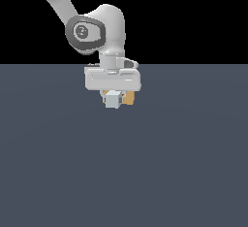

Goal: Insert the peg into the horizontal hole in a box.

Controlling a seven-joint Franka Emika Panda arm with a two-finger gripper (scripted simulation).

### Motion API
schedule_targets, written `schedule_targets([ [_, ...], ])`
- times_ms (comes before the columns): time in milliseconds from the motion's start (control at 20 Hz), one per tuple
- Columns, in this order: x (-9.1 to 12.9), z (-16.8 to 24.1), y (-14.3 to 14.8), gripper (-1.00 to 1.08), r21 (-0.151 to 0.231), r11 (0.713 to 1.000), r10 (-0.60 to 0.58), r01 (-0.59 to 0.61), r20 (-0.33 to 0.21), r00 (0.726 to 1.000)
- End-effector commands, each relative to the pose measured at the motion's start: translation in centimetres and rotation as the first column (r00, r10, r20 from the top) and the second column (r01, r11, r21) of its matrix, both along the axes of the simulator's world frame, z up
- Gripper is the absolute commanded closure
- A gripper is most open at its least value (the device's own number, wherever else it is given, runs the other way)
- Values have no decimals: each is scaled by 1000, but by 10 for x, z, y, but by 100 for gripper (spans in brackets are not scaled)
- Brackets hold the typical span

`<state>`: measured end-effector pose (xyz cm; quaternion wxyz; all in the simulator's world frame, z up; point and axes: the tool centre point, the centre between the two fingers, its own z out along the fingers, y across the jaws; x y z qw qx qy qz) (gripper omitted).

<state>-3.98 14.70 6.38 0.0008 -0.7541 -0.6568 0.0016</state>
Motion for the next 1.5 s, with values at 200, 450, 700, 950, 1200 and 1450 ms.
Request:
schedule_targets([
  [200,3,4,0,108,2,1000,3,-3,6,1000],
  [450,2,2,1,108,1,1000,3,-3,2,1000],
  [700,4,2,19,108,1,1000,3,-3,3,1000],
  [950,9,3,54,108,2,1000,3,-3,4,1000],
  [1200,13,4,79,108,2,1000,3,-3,5,1000],
  [1450,14,4,85,108,2,1000,3,-3,6,1000],
])
